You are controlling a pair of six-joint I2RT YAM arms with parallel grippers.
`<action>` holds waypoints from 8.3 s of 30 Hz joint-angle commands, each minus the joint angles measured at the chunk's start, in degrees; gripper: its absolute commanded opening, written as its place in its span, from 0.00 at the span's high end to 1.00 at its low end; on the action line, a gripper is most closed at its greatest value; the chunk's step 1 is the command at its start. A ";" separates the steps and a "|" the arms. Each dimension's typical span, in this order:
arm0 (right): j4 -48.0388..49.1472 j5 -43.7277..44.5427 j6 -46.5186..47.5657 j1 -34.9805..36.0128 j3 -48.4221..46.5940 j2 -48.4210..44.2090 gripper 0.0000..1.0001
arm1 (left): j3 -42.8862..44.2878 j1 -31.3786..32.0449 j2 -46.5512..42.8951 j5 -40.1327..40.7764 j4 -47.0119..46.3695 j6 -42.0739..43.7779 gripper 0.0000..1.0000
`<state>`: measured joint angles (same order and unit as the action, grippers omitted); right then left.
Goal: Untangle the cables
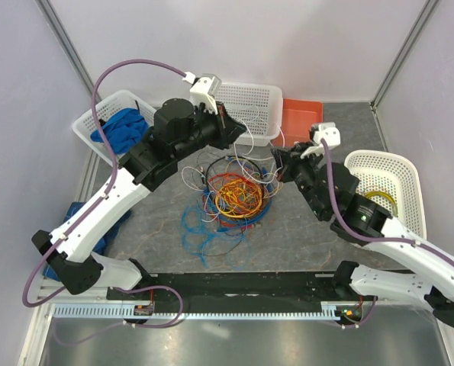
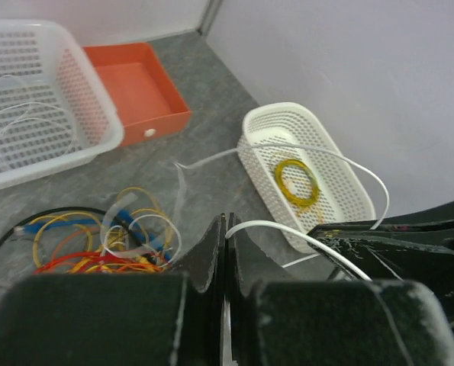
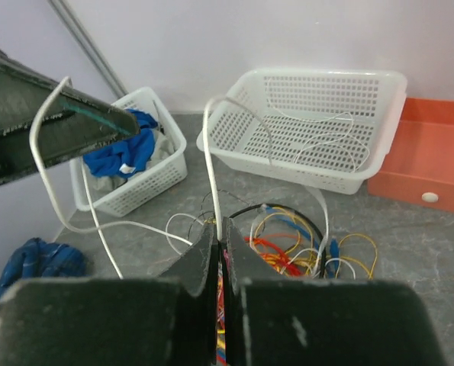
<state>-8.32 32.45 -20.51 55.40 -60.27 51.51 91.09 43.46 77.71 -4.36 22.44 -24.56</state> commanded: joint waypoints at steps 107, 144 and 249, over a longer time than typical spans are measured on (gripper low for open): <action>-17.08 -18.73 -1.02 -14.79 -43.69 14.76 1.00 | -59.88 -2.59 -35.52 13.86 -27.42 -24.31 0.00; -15.42 -2.84 2.48 -15.05 -46.77 20.20 1.00 | -69.70 4.88 -31.03 22.54 -47.49 -16.83 0.06; 15.35 -20.67 -5.24 -8.55 10.61 42.08 0.31 | -66.92 4.79 -41.15 22.12 -8.46 -30.37 0.02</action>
<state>4.64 11.60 -27.18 46.85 -49.58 90.96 25.26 48.10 37.01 19.09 13.34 -51.72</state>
